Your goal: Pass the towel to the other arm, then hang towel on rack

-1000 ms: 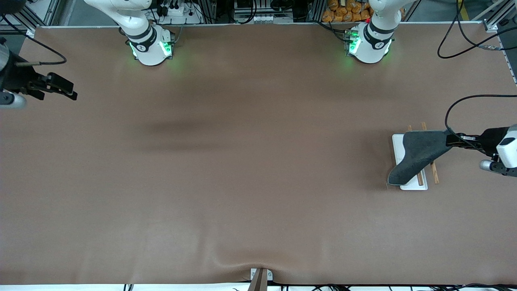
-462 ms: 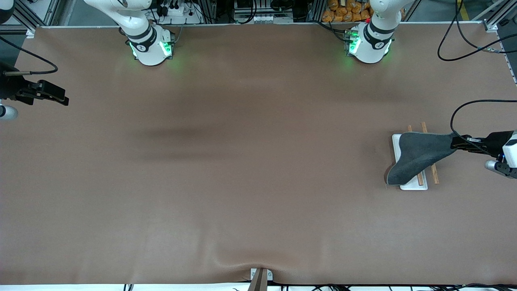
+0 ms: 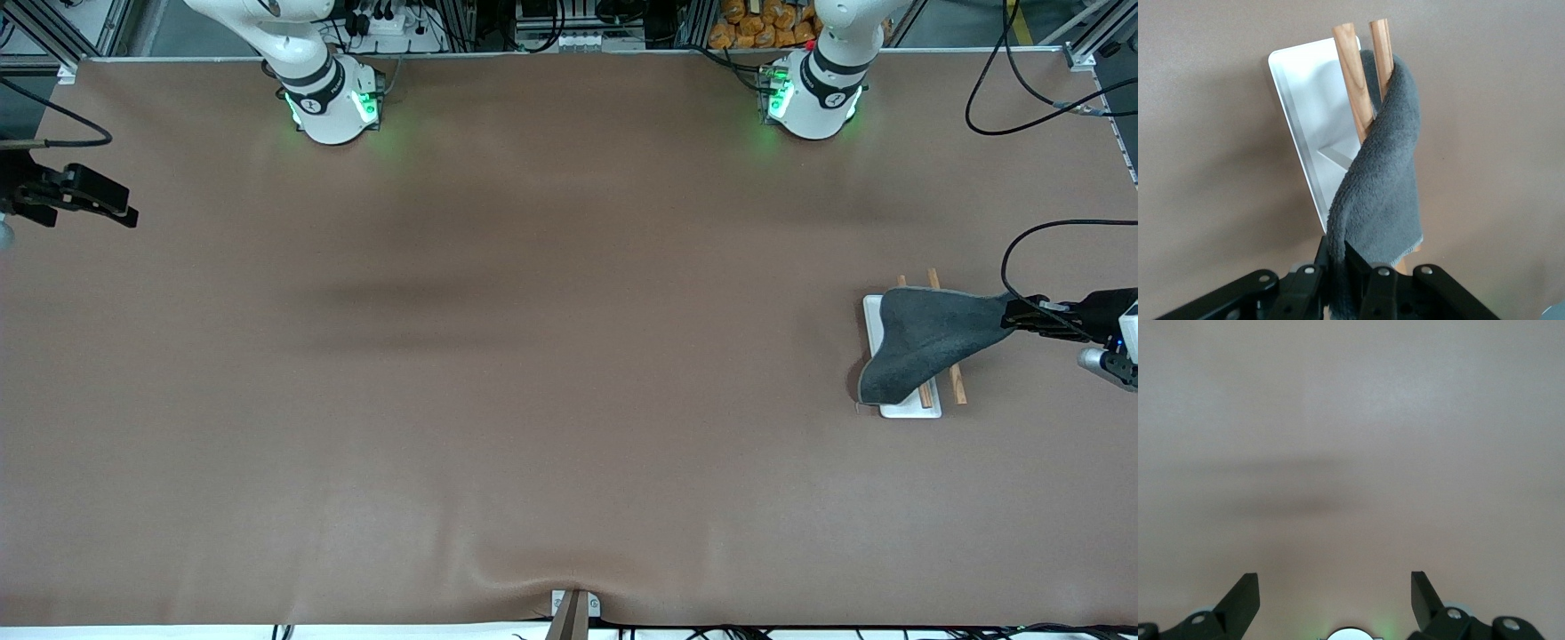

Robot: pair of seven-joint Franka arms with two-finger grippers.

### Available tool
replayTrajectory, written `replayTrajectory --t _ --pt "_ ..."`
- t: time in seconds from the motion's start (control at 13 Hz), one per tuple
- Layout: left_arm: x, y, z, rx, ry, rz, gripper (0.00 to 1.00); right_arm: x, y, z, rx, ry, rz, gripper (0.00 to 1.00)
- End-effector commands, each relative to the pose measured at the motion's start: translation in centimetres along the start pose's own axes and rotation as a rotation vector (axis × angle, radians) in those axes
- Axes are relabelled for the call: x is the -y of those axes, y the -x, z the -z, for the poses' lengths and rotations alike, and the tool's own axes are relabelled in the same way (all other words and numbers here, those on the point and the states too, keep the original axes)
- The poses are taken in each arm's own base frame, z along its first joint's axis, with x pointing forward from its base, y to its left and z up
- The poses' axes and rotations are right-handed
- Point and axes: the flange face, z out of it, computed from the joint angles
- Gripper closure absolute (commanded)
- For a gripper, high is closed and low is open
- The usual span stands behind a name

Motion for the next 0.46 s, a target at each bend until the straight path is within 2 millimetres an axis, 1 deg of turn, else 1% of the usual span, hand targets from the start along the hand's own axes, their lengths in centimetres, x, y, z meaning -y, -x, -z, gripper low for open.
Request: replayTrajectory --t 0.0,0.15,0.23,0.31,0.38 --pt "1.0 0.0 0.3 -0.001 -0.006 -0.015 1.0 1.6 0.7 1.0 0.029 -0.016 0.009 0.0" --pt "1.5 0.2 0.1 0.0 -0.003 -0.011 1.0 1.4 0.8 1.1 0.029 -0.016 0.015 0.0" --pt "1.8 0.4 -0.1 0.007 -0.006 -0.014 1.0 1.9 0.9 1.3 0.024 -0.015 0.012 0.0" --pt "2.2 0.4 -0.5 0.009 -0.001 -0.027 1.0 3.6 1.1 1.4 0.023 -0.01 0.042 0.0" --pt "2.5 0.2 -0.5 0.005 -0.002 -0.042 1.0 4.6 1.1 1.3 0.021 0.007 0.061 0.0"
